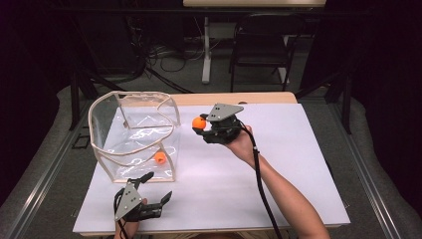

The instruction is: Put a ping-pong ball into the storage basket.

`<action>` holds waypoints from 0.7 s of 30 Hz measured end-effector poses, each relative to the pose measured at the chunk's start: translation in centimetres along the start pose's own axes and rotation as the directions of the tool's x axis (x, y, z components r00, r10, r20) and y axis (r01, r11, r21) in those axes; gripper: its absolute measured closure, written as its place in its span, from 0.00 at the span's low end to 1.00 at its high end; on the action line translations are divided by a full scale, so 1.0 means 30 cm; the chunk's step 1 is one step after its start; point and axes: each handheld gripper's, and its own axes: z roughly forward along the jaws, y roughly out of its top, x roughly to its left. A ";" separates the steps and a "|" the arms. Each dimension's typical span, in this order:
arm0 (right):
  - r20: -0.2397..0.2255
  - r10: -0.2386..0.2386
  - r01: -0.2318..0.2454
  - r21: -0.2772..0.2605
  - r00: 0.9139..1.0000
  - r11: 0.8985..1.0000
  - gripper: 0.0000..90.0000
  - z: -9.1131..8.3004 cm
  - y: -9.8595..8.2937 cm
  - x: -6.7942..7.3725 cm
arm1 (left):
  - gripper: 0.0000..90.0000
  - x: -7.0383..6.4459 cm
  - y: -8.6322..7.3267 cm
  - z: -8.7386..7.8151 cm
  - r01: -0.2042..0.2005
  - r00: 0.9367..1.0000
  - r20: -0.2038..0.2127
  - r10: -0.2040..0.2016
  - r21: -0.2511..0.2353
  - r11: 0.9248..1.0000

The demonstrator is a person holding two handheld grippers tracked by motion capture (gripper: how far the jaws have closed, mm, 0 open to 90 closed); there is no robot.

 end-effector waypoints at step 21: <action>0.004 -0.024 0.024 0.000 1.000 1.000 0.56 -0.010 0.041 -0.003 | 0.18 0.000 0.000 -0.001 0.002 1.000 -0.001 -0.002 -0.003 1.000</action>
